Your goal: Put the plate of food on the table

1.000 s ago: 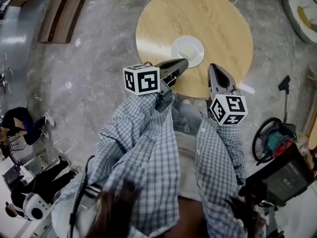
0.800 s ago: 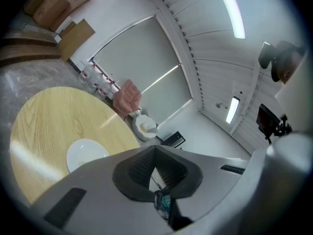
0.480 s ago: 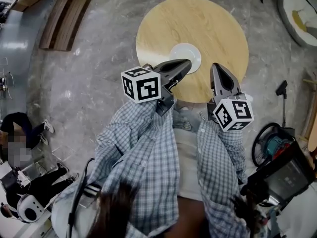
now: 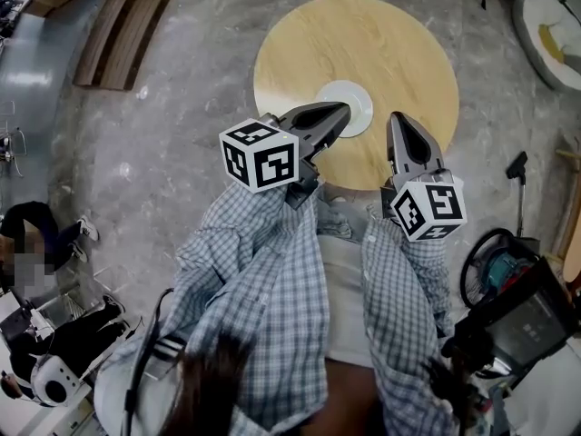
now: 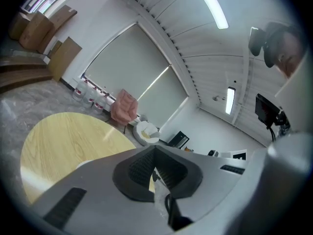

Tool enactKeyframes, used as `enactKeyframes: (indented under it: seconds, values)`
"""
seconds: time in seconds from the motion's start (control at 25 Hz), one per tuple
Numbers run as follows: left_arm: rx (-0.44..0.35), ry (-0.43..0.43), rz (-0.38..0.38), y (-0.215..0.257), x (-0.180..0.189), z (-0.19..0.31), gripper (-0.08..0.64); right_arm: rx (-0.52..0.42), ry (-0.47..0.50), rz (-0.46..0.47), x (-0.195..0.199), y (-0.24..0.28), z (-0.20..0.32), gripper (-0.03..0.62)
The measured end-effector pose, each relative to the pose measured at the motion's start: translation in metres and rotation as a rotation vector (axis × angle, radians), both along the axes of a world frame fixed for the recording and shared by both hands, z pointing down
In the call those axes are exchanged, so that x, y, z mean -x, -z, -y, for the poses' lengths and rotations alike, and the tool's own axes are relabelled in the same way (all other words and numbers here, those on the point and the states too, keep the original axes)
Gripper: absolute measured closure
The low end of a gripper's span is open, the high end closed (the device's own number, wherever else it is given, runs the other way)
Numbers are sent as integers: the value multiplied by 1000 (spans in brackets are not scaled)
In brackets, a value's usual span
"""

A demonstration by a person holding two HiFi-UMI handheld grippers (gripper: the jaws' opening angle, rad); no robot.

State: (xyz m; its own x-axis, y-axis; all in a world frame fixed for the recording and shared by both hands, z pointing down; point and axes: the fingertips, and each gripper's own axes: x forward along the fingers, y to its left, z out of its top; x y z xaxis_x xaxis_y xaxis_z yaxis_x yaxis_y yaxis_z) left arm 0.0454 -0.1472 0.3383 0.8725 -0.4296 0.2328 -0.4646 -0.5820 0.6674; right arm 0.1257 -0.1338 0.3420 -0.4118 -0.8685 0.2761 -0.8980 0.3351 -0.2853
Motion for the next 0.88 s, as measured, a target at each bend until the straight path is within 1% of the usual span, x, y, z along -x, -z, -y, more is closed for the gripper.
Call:
enactKeyframes:
  seconds: [0.16,0.88]
  values:
    - [5,0,-22,3,0,0,554,28,-2,10,0,-5,1,584]
    - [5,-12,-13,1,-2,-1,552,38,18,10,5,-6,1,584]
